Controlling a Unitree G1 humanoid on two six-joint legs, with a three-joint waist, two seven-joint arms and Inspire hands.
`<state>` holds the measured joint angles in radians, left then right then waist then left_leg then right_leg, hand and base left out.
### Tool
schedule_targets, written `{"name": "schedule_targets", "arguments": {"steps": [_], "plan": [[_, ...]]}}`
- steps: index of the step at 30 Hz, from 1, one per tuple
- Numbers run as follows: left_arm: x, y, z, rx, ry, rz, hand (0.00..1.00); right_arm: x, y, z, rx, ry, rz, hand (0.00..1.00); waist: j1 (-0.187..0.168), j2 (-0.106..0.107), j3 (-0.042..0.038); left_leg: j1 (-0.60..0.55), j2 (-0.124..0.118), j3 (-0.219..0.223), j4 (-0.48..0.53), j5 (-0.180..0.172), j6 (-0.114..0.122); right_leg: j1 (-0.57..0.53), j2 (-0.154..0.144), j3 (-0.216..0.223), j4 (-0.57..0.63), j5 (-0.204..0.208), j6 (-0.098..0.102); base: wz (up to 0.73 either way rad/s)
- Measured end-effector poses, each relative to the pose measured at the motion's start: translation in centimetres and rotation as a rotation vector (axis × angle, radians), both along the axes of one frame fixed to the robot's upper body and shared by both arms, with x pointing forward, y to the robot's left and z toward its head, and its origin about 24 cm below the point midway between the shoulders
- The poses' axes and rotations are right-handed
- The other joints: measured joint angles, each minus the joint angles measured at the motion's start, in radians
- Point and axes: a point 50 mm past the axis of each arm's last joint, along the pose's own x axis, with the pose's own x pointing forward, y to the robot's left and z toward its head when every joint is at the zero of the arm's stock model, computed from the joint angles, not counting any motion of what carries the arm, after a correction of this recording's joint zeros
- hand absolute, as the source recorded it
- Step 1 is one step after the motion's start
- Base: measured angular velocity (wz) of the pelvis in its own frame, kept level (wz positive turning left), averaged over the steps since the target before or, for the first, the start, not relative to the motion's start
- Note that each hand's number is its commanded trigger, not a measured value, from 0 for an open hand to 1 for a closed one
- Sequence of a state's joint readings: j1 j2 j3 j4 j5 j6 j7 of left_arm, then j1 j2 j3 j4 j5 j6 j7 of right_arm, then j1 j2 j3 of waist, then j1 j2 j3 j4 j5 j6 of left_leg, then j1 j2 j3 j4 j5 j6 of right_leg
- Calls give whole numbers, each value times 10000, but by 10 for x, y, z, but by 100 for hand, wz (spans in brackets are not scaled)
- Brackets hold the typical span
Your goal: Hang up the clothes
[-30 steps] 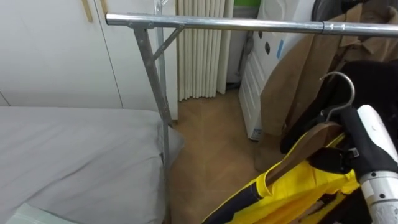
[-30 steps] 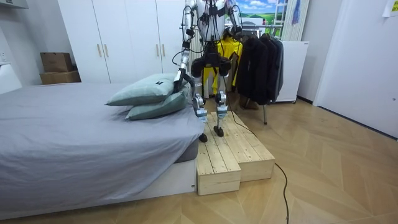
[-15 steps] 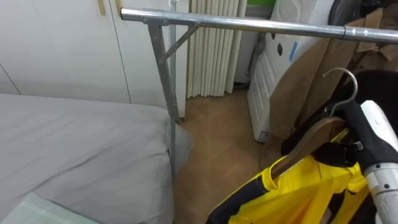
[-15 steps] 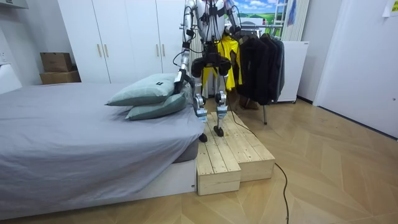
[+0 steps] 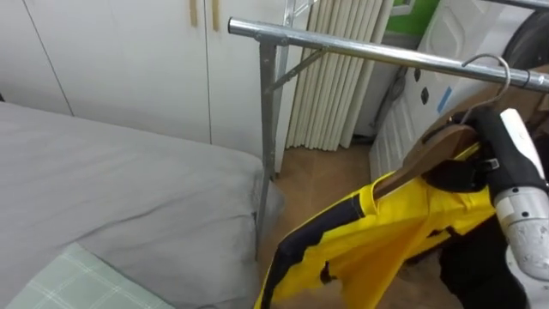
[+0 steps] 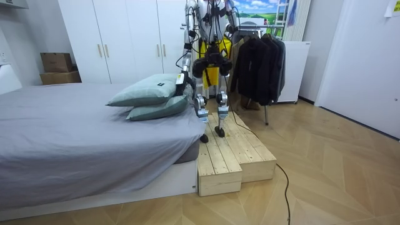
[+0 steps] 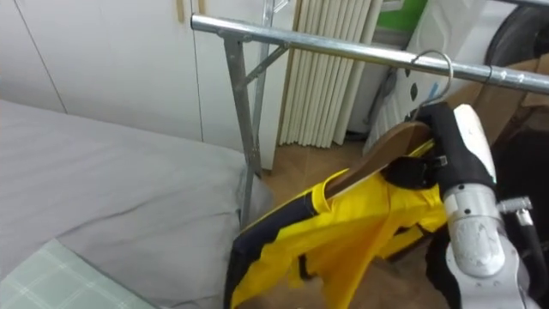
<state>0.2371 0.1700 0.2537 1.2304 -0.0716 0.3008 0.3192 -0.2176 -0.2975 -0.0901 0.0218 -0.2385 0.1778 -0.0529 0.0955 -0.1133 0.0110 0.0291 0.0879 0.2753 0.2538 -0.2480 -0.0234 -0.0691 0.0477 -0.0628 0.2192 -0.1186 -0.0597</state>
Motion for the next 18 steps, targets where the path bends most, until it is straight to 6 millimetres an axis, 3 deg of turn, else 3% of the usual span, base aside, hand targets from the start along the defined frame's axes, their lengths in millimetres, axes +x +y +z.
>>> {"name": "schedule_targets", "arguments": {"steps": [8,18], "plan": [[6,4,1,51,-188,-391,0,9,-10,-15,1379,714,-127,100,222,13,9,2,-58,-369,28,14,1,247,-91,-353,-171,-39,-7,14],[5,7,2,15,-441,-368,0,13,-28,-35,2921,1674,-467,100,165,7,10,-9,-112,-587,-9,30,19,323,-168,-615,-163,-120,13,7]]}}
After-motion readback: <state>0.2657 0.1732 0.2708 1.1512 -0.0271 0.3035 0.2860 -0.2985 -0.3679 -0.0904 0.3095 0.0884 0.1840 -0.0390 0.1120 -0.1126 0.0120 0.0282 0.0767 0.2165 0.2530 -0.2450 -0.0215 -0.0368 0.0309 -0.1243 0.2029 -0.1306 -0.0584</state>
